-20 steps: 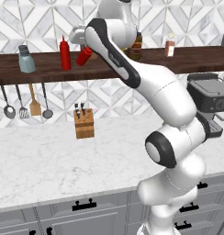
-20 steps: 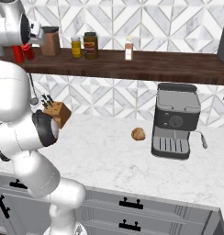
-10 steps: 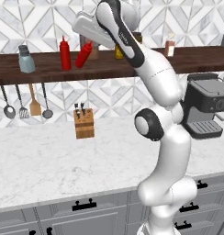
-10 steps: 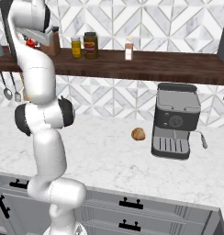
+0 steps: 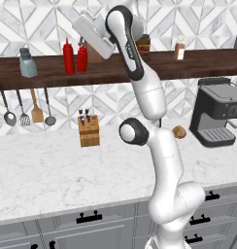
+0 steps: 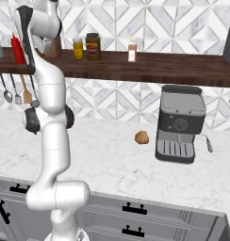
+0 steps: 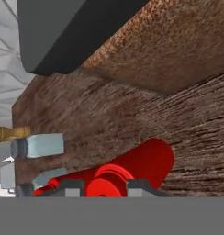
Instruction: Put the shaker and condiment bottle from the counter next to their counterparts in the cabinet.
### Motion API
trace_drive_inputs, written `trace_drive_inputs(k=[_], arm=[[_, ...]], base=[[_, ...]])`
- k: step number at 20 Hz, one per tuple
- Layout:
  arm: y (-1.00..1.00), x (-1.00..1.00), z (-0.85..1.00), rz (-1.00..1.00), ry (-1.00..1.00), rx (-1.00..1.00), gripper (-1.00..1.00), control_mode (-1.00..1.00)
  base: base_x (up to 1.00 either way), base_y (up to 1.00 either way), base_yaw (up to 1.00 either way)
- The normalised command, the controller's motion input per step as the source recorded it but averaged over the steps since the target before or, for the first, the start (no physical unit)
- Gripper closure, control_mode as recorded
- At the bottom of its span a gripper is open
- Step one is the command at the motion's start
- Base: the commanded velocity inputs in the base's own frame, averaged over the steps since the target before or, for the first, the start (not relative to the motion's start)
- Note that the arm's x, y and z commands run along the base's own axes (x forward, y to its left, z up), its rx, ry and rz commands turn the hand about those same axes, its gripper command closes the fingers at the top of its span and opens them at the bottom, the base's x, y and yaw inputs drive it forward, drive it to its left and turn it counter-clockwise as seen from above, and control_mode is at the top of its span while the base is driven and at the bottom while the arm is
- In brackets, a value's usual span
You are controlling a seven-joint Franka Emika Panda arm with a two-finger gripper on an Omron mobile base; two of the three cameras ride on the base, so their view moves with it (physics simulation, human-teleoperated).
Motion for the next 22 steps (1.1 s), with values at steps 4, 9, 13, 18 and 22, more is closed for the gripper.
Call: trace_drive_inputs(k=[4, 9, 13, 18, 22], arm=[[0.63, 0.54, 0.72, -0.12, 0.47, -0.15, -1.0, -1.0], [0.14, 0.4, 0.67, -0.12, 0.47, -0.06, -1.0, -1.0], [0.0, 0.19, 0.67, -0.09, 0.47, 0.0, -1.0, -1.0], [0.0, 0.07, 0.7, -0.09, 0.44, 0.0, -1.0, -1.0], [0.0, 0.02, 0.84, -0.12, 0.43, 0.0, -1.0, -1.0]], base=[[0.0, 0.0, 0.0], [0.0, 0.0, 0.0], [0.0, 0.0, 0.0], [0.0, 0.0, 0.0], [0.0, 0.0, 0.0]])
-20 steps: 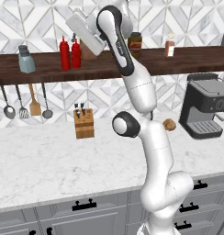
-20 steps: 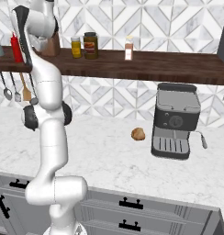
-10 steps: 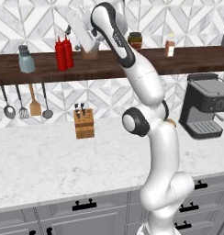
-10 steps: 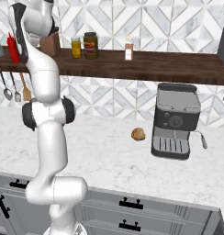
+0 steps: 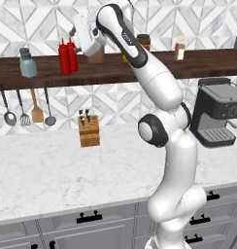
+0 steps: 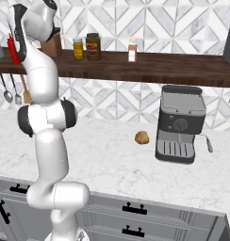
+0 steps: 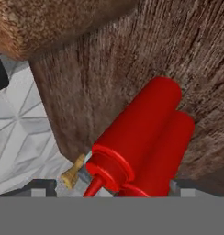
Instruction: Put the shaker and condiment bottle from the counter next to their counterparts in the cabinet.
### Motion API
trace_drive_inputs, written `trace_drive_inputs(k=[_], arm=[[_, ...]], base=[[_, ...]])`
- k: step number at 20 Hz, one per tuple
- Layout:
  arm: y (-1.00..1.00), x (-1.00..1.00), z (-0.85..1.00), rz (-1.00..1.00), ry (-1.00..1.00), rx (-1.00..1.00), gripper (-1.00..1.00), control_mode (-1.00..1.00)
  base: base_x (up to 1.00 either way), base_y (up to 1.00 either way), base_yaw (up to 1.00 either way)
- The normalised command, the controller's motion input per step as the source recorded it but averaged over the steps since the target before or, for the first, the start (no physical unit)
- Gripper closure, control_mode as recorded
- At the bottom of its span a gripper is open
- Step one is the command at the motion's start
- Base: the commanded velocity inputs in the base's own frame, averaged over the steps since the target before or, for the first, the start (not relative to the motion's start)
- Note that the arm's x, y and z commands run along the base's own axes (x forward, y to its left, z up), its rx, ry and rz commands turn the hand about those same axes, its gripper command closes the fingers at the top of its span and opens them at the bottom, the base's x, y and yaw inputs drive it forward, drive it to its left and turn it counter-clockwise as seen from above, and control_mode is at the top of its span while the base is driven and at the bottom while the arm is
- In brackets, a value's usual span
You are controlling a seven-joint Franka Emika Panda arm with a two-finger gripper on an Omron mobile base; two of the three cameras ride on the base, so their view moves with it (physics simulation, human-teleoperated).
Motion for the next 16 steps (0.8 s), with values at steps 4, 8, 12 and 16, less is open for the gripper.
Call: trace_drive_inputs(k=[4, 8, 12, 16], arm=[[0.0, 0.0, 0.85, -0.14, 0.41, 0.0, -1.0, -1.0], [-0.32, -0.08, 0.99, -0.16, 0.4, 0.0, -1.0, -1.0], [-0.62, -0.08, 0.99, -0.16, 0.45, 0.0, -1.0, -1.0], [-0.83, -0.13, 0.15, -0.03, 0.41, 0.05, -1.0, -1.0]], base=[[0.0, 0.0, 0.0], [0.0, 0.0, 0.0], [0.0, 0.0, 0.0], [0.0, 0.0, 0.0]])
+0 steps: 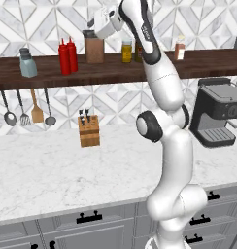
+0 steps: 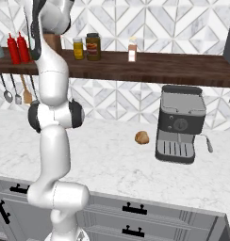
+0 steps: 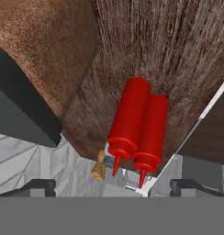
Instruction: Put the shaker and condiment bottle from the counter next to their counterparts in the cabinet.
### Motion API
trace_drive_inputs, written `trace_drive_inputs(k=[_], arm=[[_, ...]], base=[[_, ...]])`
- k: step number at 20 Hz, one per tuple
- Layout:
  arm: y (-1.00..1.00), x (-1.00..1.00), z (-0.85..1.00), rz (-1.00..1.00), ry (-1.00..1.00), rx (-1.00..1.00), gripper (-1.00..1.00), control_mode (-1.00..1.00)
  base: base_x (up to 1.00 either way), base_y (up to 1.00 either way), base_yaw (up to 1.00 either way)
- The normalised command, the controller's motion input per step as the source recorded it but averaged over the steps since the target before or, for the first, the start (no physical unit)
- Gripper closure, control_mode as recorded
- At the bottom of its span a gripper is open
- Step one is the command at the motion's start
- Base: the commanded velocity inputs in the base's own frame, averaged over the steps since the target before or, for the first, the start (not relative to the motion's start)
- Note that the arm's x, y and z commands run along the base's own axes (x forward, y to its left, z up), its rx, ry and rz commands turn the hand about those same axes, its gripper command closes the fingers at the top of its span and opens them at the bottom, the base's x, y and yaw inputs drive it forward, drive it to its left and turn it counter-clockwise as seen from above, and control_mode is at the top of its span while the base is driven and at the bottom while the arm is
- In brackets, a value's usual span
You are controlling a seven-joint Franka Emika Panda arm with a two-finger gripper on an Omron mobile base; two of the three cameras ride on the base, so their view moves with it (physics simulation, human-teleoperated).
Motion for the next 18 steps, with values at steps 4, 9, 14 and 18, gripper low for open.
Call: trace_drive_inputs(k=[4, 9, 14, 18], arm=[[-0.61, -0.76, -0.7, -0.11, 0.23, 0.03, -1.0, -1.0], [-0.01, -1.0, -0.98, -0.23, -0.03, -0.03, -1.0, -1.0], [0.36, -1.0, -1.0, -0.28, -0.19, -0.15, -1.0, -1.0], [0.38, -1.0, -1.0, -0.32, -0.06, -0.01, -1.0, -1.0]], base=[[0.0, 0.0, 0.0], [0.0, 0.0, 0.0], [0.0, 0.0, 0.0], [0.0, 0.0, 0.0]])
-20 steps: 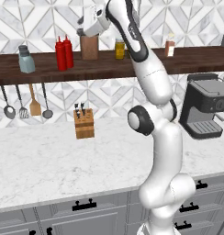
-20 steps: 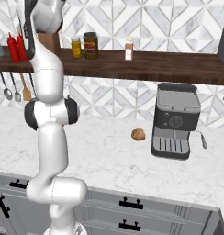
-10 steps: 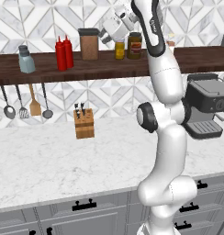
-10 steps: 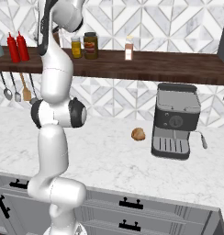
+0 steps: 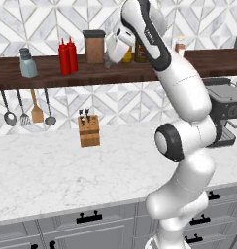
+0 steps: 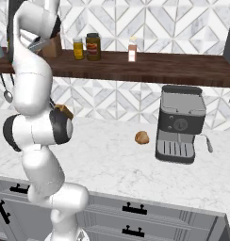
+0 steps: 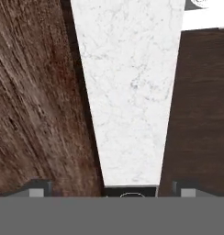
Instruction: Put the shaker and condiment bottle from the counter next to their counterparts in the cabinet.
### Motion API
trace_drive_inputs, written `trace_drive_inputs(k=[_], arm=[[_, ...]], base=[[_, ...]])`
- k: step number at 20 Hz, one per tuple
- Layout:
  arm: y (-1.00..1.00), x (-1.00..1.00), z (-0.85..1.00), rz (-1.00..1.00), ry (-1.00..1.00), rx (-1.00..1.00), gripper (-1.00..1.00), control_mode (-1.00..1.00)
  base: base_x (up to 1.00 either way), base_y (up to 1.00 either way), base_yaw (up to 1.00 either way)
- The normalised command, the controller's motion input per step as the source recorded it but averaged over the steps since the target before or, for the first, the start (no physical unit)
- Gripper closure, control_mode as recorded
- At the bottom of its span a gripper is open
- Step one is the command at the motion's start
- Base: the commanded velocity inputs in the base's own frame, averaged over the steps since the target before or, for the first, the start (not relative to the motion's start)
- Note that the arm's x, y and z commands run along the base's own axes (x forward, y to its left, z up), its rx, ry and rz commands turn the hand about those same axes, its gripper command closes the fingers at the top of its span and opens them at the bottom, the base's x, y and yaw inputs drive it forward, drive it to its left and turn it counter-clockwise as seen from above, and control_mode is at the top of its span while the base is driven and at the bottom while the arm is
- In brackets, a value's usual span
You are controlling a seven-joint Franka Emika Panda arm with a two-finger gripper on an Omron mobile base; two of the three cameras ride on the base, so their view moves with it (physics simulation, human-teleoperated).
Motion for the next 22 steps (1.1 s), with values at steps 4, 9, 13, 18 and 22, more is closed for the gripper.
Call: trace_drive_inputs(k=[4, 9, 13, 18, 22], arm=[[0.24, -1.0, -0.92, -0.33, -0.09, -0.01, -1.0, -1.0], [0.08, -1.0, -0.76, -0.35, -0.13, -0.03, -1.0, -1.0], [0.11, -1.0, -0.81, -0.38, -0.01, 0.0, -1.0, -1.0], [0.16, -1.0, -0.81, -0.36, -0.02, 0.0, -1.0, -1.0], [0.13, -1.0, -0.75, -0.34, -0.06, 0.0, -1.0, -1.0]], base=[[0.0, 0.0, 0.0], [0.0, 0.0, 0.0], [0.0, 0.0, 0.0], [0.0, 0.0, 0.0], [0.0, 0.0, 0.0]])
